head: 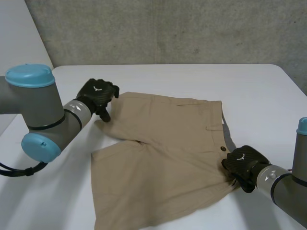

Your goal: Fold the shorts.

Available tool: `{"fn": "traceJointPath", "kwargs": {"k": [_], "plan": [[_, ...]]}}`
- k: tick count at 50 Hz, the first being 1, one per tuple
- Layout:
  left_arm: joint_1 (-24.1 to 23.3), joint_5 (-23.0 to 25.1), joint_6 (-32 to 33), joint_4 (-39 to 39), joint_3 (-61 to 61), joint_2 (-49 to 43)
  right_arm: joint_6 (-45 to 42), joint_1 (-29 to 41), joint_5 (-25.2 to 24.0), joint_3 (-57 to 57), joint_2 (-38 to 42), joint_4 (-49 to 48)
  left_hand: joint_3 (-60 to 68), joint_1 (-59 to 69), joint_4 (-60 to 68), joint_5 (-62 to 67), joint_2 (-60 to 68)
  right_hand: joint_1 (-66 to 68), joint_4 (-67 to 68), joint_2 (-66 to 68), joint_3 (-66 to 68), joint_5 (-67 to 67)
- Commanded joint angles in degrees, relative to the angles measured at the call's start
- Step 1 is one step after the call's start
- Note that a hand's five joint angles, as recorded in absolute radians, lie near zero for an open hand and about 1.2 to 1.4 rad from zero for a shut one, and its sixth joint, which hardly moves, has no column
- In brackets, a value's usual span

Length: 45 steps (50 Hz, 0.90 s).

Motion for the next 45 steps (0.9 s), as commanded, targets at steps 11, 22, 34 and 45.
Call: {"fn": "traceJointPath", "kwargs": {"k": [11, 22, 34, 45], "plan": [[3.6, -1.9, 8.3, -8.7, 6.1, -10.2, 0.0, 0.1, 0.0, 0.2, 0.5, -0.1, 20.0, 20.5, 20.7, 20.8, 20.5, 24.8, 11.7, 12.4, 11.9, 14.2], [3.9, -3.2, 8.1, -8.0, 3.7, -8.2, 0.0, 0.4, 0.1, 0.2, 1.0, -0.1, 49.9, 50.5, 50.7, 50.8, 50.4, 24.8, 11.7, 12.4, 11.9, 14.2], [3.8, -3.2, 9.0, -0.2, -5.9, -4.2, 0.1, 0.6, 0.4, 0.2, 0.9, -0.1, 47.4, 48.0, 48.2, 48.3, 47.9, 24.8, 11.7, 12.4, 11.9, 14.2], [3.9, -5.9, 9.1, 1.6, -8.3, -1.8, 1.8, 0.7, 0.2, 0.0, 0.7, 0.0, 9.9, 10.5, 10.7, 10.8, 10.4, 24.8, 11.7, 12.4, 11.9, 14.2]]}}
